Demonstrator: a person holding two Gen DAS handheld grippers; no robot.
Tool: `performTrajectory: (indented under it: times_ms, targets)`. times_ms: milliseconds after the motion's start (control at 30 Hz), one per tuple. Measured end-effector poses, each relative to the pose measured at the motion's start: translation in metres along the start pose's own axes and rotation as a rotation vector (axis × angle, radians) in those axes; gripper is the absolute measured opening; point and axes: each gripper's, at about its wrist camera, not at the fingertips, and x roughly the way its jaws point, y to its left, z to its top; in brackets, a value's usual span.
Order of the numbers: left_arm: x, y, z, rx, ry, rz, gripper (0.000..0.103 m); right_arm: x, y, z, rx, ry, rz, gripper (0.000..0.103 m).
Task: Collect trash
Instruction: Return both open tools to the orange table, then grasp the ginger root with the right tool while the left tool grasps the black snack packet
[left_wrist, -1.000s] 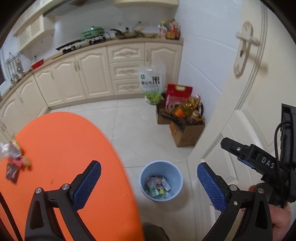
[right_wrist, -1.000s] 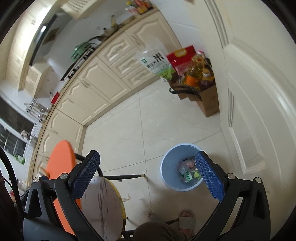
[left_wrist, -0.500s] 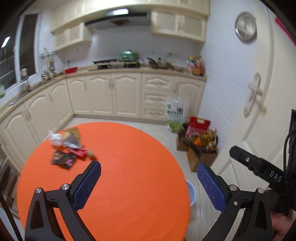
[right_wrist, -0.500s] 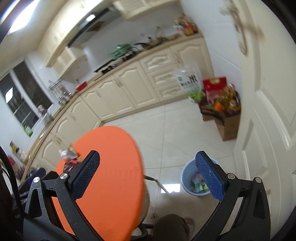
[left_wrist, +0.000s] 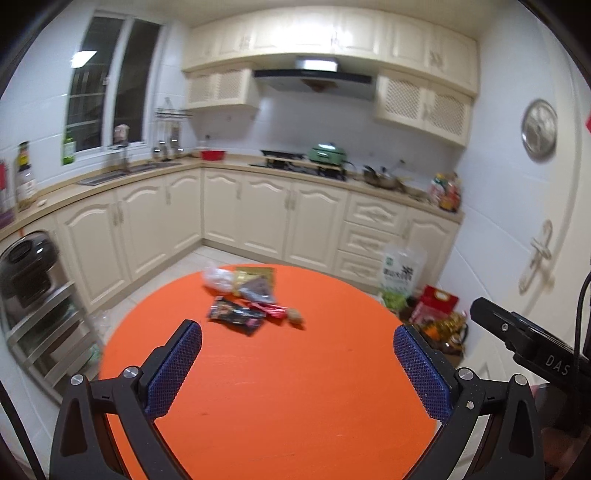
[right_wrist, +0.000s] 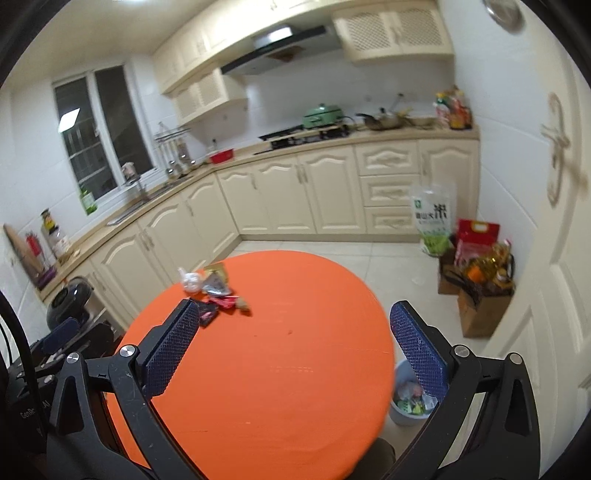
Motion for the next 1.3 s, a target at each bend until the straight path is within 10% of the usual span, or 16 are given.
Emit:
performTrajectory:
  times_ms: [567, 1300]
  targets:
    - [-0.059, 0.035, -0.049, -0.129, -0.046, 0.099, 0.102, 0.016, 0.086, -0.008, -0.169, 0.006, 0.078, 0.103]
    - [0.146, 0.096, 0.044, -0.199, 0.22, 0.111, 0.102, 0.213, 0.064, -0.016, -0.216, 0.28, 0.052, 0.101]
